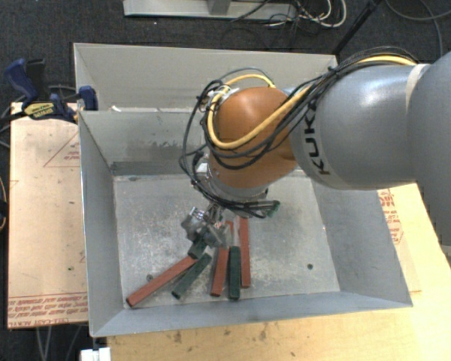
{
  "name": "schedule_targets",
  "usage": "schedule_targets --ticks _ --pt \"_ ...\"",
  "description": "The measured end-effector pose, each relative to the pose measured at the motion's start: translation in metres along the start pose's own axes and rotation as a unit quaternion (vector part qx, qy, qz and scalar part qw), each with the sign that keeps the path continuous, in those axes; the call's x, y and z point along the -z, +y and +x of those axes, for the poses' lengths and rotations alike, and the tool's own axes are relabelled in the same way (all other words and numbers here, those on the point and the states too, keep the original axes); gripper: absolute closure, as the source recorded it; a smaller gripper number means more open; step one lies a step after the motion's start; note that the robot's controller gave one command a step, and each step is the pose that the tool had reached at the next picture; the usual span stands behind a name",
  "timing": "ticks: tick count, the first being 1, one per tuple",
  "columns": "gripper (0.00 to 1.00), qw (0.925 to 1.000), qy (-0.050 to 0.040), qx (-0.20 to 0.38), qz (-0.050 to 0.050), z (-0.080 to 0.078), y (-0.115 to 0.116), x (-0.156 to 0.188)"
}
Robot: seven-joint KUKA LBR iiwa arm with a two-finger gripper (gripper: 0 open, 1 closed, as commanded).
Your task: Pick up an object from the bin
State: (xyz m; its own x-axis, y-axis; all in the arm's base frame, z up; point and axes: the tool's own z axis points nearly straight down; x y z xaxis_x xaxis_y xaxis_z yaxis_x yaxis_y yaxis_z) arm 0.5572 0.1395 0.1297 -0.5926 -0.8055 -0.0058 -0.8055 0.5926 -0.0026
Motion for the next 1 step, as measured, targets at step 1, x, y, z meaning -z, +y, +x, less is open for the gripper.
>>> schedule_targets --ticks 1 --pt "1.0 1.0 -0.0001 0.0 0.0 -0.0002 0.0001 0.0059"
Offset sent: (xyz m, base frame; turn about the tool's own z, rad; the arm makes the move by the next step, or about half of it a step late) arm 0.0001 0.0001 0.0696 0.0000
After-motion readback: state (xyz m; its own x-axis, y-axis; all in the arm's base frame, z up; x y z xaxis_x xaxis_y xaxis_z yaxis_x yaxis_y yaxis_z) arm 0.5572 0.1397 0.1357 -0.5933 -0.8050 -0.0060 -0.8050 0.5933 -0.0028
